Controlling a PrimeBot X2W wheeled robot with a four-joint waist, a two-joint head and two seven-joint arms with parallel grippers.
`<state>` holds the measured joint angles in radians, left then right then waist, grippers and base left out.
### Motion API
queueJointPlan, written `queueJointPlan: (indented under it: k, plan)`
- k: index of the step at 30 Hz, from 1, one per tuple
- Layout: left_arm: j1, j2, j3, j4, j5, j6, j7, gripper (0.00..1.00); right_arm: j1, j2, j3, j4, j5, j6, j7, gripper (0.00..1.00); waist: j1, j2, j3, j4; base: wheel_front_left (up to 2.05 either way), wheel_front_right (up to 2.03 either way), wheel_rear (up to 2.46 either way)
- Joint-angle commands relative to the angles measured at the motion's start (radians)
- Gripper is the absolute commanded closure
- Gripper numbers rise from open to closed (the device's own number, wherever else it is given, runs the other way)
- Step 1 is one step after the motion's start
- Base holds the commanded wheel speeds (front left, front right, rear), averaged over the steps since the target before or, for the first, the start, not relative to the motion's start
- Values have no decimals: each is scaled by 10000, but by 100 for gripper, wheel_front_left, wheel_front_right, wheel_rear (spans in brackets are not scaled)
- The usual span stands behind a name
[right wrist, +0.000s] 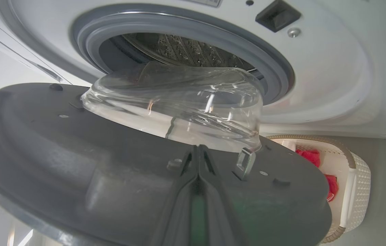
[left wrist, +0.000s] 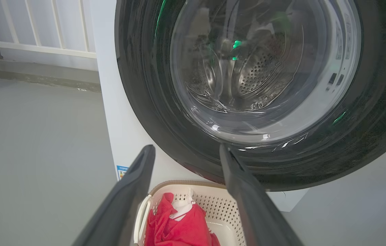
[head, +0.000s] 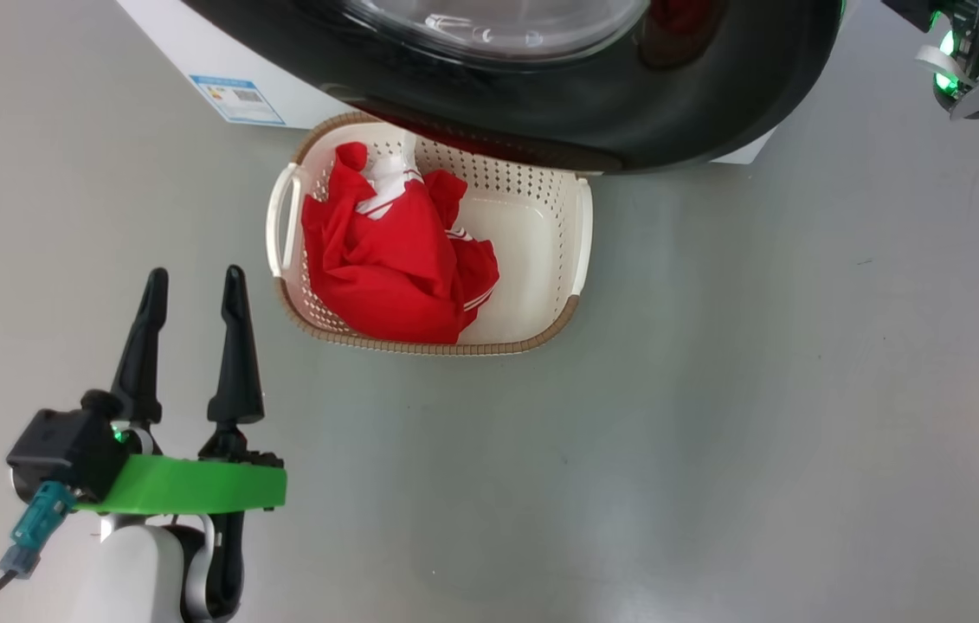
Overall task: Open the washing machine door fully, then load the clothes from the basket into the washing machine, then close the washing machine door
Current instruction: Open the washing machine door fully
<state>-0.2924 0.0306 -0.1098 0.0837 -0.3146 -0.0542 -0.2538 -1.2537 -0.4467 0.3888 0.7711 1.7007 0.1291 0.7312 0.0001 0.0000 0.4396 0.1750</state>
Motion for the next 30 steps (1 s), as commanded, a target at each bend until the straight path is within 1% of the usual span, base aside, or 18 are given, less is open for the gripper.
queueJointPlan:
  k: [1,8,15,30]
  plan:
    - [28,196,317,-197,-93,84,-80,0,112,95,67,-234,124,16,171,100,-1,0,-93,-1,0,0,0]
    - [233,196,383,-92,-43,55,-80,0,726,206,182,-465,334,16,680,100,-1,0,-472,-38,0,0,0]
    - [509,196,585,-62,49,12,-80,0,1741,376,315,-1206,518,16,1026,100,-1,0,-908,-65,0,0,0]
    - [1166,196,702,179,165,-99,-80,0,3648,753,403,-2512,854,16,1082,100,-1,0,-1932,147,0,0,0]
